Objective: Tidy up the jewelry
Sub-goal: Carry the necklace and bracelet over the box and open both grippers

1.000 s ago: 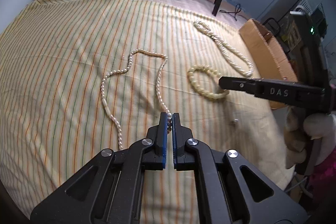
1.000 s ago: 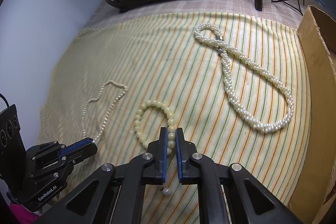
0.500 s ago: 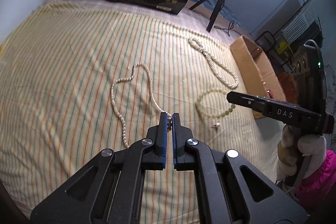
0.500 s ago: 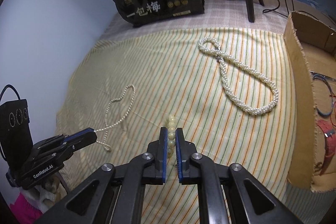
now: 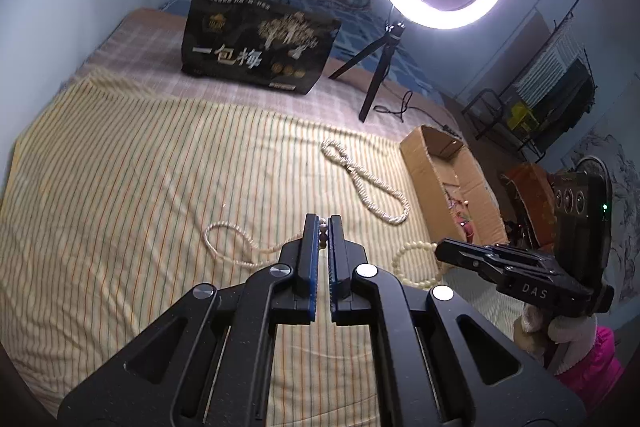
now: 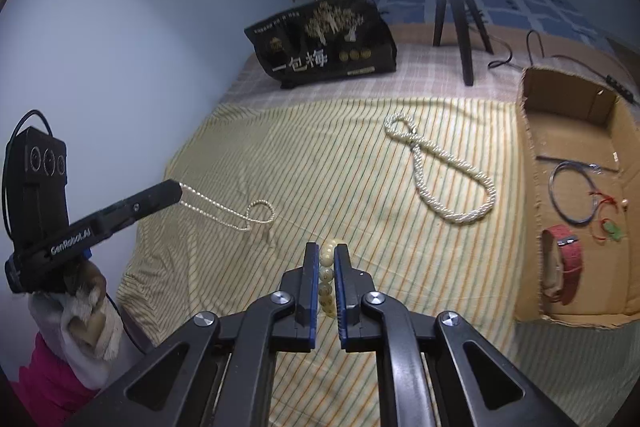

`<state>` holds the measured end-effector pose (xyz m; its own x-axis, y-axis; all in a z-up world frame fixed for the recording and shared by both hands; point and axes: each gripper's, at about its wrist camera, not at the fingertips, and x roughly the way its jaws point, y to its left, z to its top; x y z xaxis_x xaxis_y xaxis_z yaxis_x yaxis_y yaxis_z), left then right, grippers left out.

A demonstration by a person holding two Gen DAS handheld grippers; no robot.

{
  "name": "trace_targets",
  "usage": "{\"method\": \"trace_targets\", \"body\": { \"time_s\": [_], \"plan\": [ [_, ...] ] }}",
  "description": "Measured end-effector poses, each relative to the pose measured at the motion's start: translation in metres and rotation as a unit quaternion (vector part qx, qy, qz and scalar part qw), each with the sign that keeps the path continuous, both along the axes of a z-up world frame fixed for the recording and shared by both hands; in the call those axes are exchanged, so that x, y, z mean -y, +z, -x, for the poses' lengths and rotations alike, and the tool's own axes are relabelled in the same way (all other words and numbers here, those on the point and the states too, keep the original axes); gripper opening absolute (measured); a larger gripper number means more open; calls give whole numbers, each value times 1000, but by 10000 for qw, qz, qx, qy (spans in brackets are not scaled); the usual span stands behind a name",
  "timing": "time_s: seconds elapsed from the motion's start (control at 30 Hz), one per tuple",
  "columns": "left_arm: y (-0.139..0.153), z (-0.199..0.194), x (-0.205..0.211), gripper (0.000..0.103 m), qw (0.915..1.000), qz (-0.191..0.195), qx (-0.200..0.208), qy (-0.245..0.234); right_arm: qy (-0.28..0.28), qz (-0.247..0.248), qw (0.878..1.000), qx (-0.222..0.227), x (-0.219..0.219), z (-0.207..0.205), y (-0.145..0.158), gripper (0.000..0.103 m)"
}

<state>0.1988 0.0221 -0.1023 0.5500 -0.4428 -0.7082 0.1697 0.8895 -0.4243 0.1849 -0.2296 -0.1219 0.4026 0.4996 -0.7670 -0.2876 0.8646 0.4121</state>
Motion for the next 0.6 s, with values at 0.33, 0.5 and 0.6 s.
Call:
{"method": "trace_targets", "body": {
  "time_s": [0.33, 0.5, 0.6],
  "plan": [
    [33, -3, 18, 1, 9995, 54, 255, -150, -76, 22, 9994, 335, 29, 21, 33, 5],
    [50, -6, 33, 1, 9988, 115, 397, -270, -199, 19, 9987, 475, 49, 30, 47, 5],
    [59, -7, 45, 1, 9981, 146, 481, -360, -309, 23, 9979, 561, 66, 34, 57, 5]
  ]
}}
